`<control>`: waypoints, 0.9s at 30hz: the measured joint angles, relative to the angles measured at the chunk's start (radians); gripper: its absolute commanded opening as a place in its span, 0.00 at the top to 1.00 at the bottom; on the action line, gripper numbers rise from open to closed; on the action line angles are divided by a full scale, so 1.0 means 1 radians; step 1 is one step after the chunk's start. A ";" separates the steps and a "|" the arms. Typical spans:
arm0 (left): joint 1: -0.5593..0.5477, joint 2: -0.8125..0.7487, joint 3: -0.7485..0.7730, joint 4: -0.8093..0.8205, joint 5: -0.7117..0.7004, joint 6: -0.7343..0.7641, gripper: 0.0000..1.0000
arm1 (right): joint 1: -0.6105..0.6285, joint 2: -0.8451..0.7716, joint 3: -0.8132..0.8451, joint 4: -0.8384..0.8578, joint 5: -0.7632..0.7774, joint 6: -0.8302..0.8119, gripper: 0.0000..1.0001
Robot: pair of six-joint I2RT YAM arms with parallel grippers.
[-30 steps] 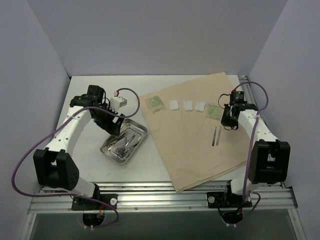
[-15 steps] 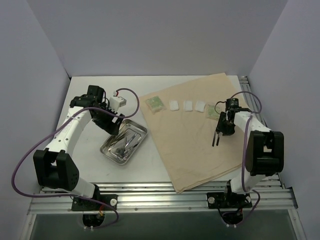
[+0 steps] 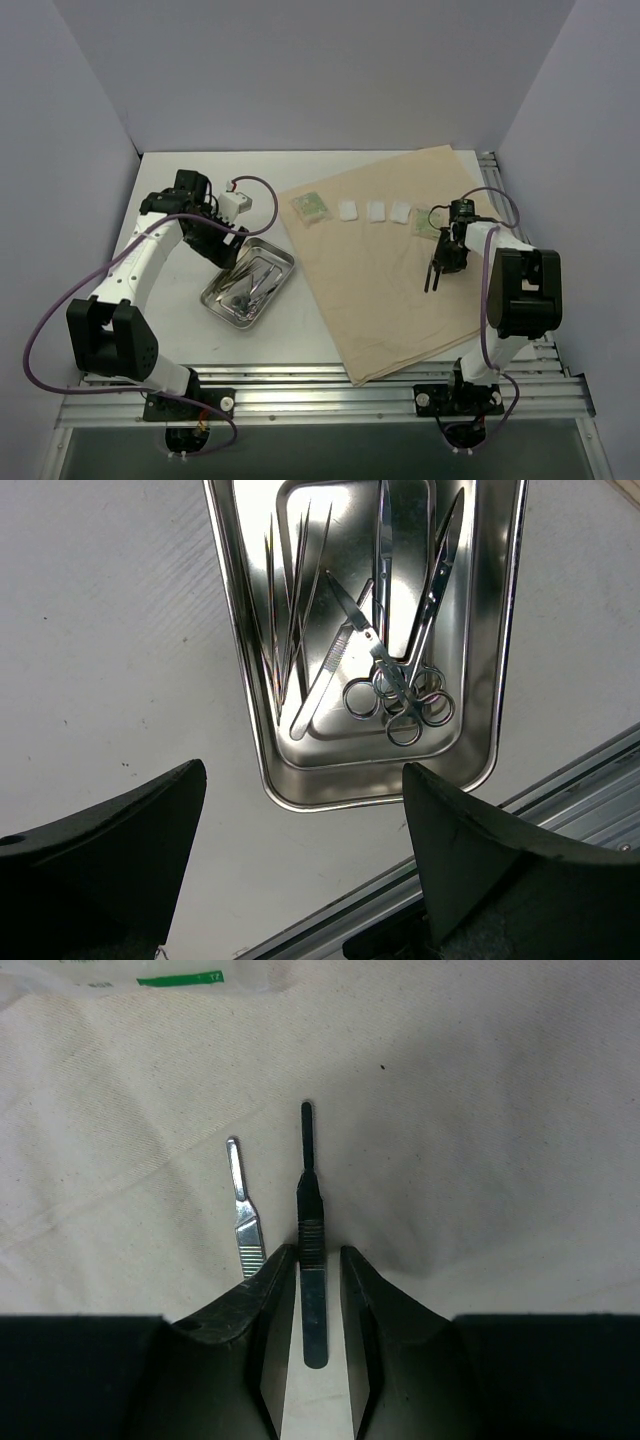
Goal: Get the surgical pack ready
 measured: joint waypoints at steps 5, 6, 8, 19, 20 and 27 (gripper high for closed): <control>0.000 0.000 0.000 0.000 -0.003 0.000 0.11 | 0.001 0.013 0.013 -0.010 0.003 -0.001 0.85; 0.000 0.000 0.000 0.000 -0.005 0.000 0.11 | 0.001 0.015 0.016 -0.014 0.005 -0.004 0.95; 0.000 0.000 0.000 0.000 -0.010 0.000 0.11 | 0.001 0.019 0.023 -0.017 0.008 -0.008 1.00; 0.000 0.007 0.000 0.001 -0.021 0.000 0.11 | 0.001 -0.010 0.007 -0.010 0.005 -0.003 1.00; 0.000 0.008 0.000 0.001 -0.021 0.000 0.11 | 0.001 -0.024 0.003 -0.010 0.004 0.002 1.00; 0.000 0.011 0.000 0.007 -0.022 0.000 0.11 | 0.001 -0.140 0.000 -0.010 0.002 0.008 1.00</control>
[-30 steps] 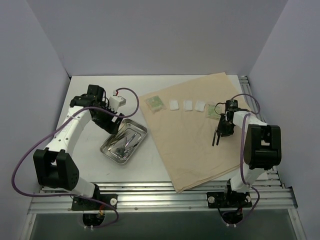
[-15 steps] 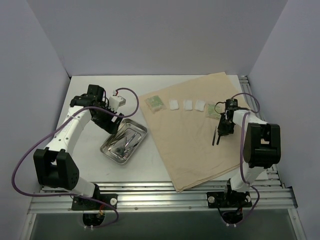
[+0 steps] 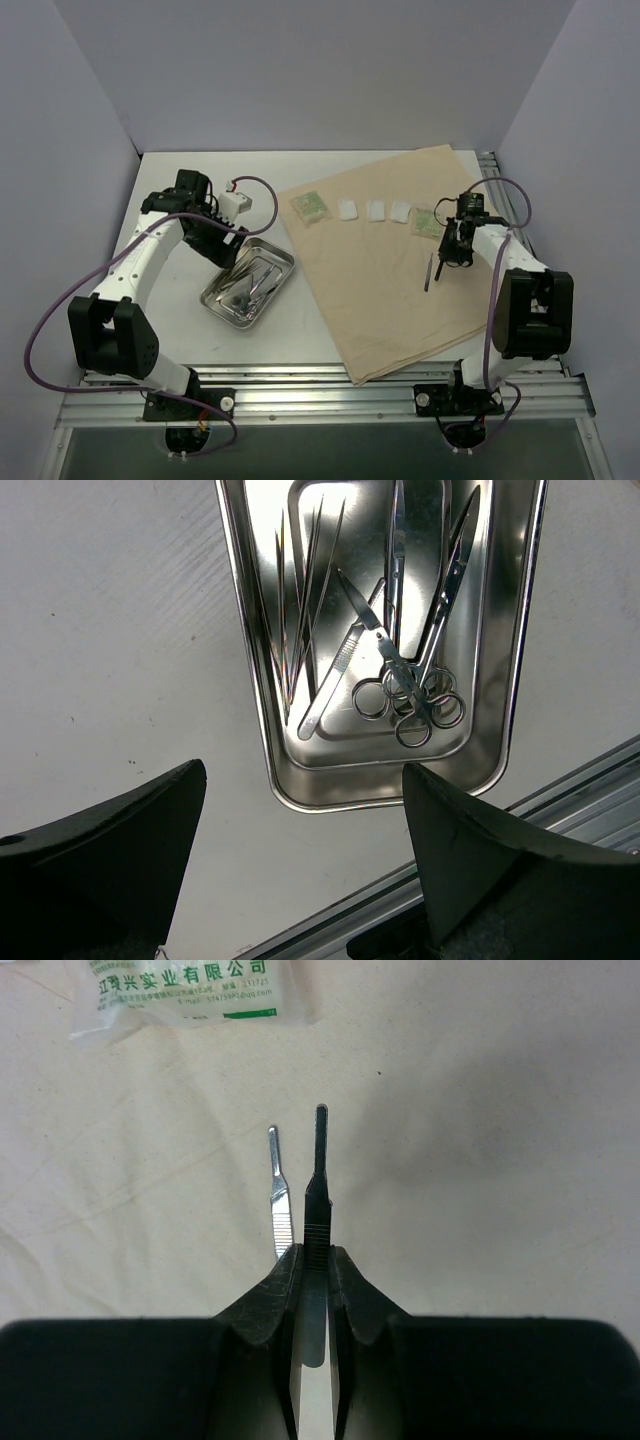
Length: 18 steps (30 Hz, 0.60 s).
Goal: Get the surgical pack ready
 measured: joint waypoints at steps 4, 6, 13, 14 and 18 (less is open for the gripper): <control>0.000 0.000 -0.002 0.002 0.000 0.000 0.11 | 0.008 -0.016 0.003 -0.011 0.002 0.013 1.00; 0.000 0.000 -0.006 0.005 -0.003 0.000 0.11 | 0.037 -0.027 0.014 -0.022 0.010 0.051 1.00; 0.014 0.002 -0.016 0.054 -0.061 -0.051 0.10 | 0.596 -0.132 0.064 0.218 0.141 0.412 1.00; 0.022 0.002 -0.016 0.063 -0.069 -0.060 0.10 | 0.689 -0.132 0.076 0.279 0.169 0.468 1.00; 0.061 0.001 -0.016 0.087 -0.091 -0.082 0.08 | 0.944 -0.047 0.135 0.463 0.278 0.656 1.00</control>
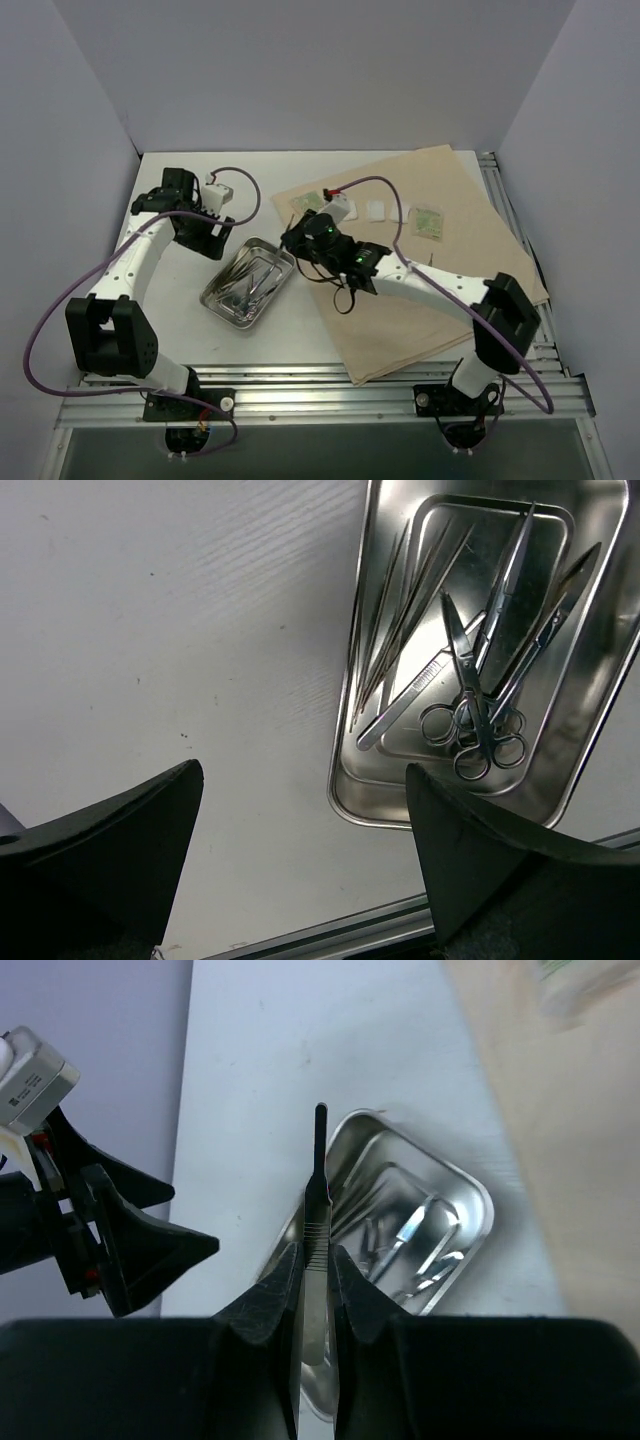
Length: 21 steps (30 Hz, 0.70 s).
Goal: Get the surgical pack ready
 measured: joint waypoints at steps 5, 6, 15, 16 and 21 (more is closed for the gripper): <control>0.070 -0.004 -0.001 0.021 -0.013 -0.008 0.07 | 0.090 0.266 0.164 0.090 0.044 0.129 1.00; 0.082 -0.005 -0.002 0.023 -0.015 -0.008 0.07 | 0.099 0.321 0.195 0.106 0.041 0.149 1.00; 0.129 -0.013 -0.028 0.026 -0.018 -0.004 0.07 | 0.141 0.594 0.373 0.073 0.006 0.246 1.00; 0.129 -0.013 -0.028 0.027 -0.018 -0.003 0.07 | 0.142 0.599 0.374 0.070 0.002 0.258 1.00; 0.129 -0.013 -0.028 0.034 -0.018 -0.003 0.07 | 0.147 0.618 0.378 0.060 -0.032 0.323 1.00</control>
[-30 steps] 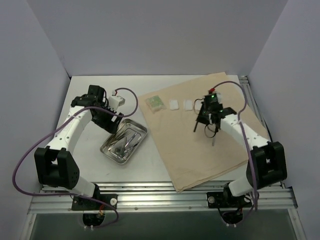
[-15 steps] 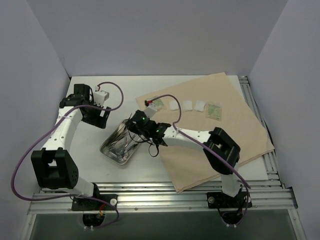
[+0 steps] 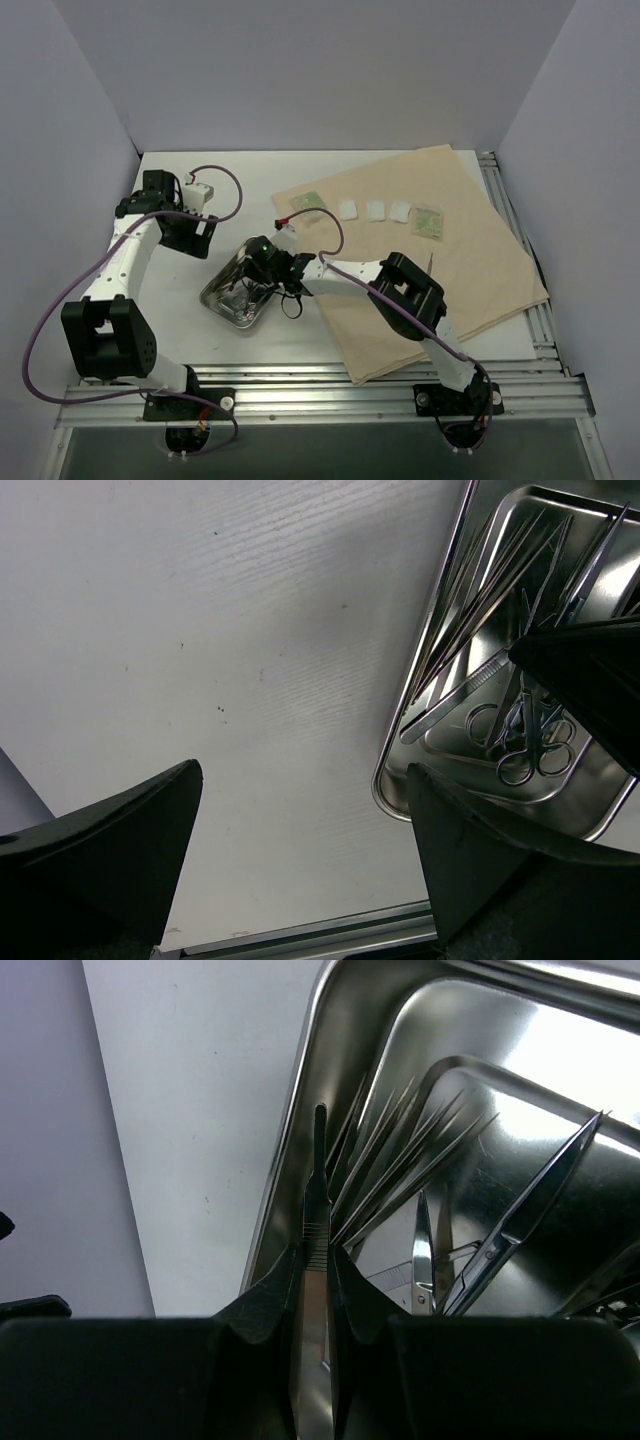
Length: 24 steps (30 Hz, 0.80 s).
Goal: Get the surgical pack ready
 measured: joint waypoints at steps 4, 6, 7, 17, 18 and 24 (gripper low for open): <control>0.000 0.000 0.000 0.000 0.001 0.002 0.07 | 0.006 0.024 0.006 -0.026 -0.015 0.047 1.00; 0.000 0.000 0.000 0.000 0.001 0.005 0.07 | 0.010 0.038 0.011 -0.048 -0.017 0.062 1.00; 0.000 0.000 0.000 0.000 0.001 0.006 0.07 | 0.011 0.047 0.017 -0.063 -0.017 0.068 1.00; 0.000 0.000 0.000 0.000 0.002 0.007 0.07 | 0.012 0.065 0.063 -0.143 -0.017 0.077 0.90; 0.000 0.000 0.000 0.000 0.002 0.007 0.07 | 0.012 0.065 0.065 -0.147 -0.017 0.079 0.90; 0.000 0.000 0.000 0.000 0.002 0.011 0.07 | 0.012 0.065 0.066 -0.161 -0.016 0.085 0.88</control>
